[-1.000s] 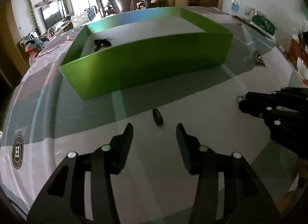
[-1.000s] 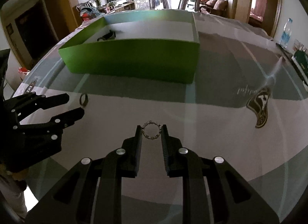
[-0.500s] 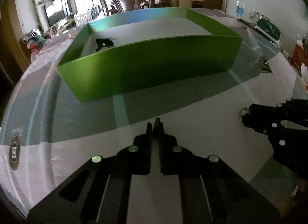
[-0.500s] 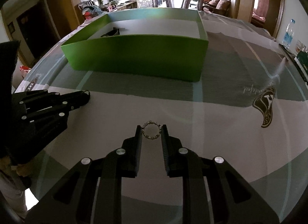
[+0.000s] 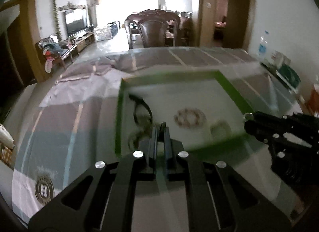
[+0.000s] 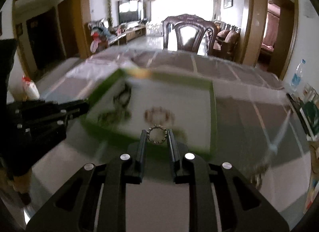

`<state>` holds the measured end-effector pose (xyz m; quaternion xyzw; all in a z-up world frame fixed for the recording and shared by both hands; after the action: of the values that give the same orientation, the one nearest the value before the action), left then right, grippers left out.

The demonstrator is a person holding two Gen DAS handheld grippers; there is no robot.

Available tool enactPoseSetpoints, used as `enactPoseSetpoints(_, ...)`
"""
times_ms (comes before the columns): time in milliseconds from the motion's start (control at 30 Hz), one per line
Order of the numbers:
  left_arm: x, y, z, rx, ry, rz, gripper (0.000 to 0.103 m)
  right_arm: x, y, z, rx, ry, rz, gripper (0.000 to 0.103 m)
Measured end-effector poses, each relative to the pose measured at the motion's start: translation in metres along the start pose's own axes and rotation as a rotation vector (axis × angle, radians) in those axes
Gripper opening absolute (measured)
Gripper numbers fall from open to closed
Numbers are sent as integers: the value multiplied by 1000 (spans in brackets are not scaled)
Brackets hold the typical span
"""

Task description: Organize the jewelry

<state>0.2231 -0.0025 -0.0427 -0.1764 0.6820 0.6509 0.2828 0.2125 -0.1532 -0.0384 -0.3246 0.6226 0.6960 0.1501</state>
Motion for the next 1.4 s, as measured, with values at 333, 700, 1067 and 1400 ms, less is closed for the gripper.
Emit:
enactPoseSetpoints(333, -15, -48, 14, -20, 60, 27, 39, -15, -62, -22, 31, -104, 23, 61)
enactPoseSetpoints(700, 42, 49, 6, -91, 69, -180, 86, 48, 26, -20, 2, -130, -104, 94)
enactPoseSetpoints(1067, 106, 106, -24, -59, 51, -217, 98, 104, 85, -3, 82, -135, -186, 100)
enactPoseSetpoints(1400, 118, 107, -25, -50, 44, -206, 98, 113, 86, 1, 109, -144, -179, 100)
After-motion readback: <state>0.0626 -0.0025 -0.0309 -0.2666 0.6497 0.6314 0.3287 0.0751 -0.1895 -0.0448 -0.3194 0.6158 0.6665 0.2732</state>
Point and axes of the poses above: each gripper's, at about its wrist camera, not at the fingertips, and y roughly against the way its jaws point, z to its left, x to its underside, the point moved 4 cm from there along -y, roughly the way its jaws point, and after that the axes turned 10 degrees about z, right-handed, at the moved point
